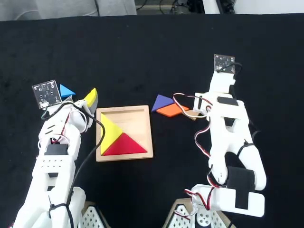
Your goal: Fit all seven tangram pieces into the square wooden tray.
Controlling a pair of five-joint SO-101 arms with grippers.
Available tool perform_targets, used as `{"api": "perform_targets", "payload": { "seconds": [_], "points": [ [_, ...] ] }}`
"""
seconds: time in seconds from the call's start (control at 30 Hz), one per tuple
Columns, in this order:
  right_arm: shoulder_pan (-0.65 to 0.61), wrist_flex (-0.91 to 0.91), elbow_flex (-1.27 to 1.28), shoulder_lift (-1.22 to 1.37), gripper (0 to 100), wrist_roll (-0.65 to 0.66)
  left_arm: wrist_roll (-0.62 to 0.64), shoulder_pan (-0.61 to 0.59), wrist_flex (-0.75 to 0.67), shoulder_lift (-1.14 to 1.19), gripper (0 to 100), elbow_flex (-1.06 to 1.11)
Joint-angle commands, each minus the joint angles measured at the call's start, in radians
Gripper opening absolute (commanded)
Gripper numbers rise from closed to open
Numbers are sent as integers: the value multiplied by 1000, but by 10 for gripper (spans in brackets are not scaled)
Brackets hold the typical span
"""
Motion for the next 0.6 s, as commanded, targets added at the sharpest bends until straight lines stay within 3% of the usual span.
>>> {"api": "perform_targets", "payload": {
  "seconds": [0.0, 0.57],
  "points": [
    [-11, -2, -36, -7, 312, -9, 11, -8, -3, -14, 271, -56],
    [-11, 2, -36, -7, 315, -8, 11, -10, -5, -14, 270, -50]
  ]
}}
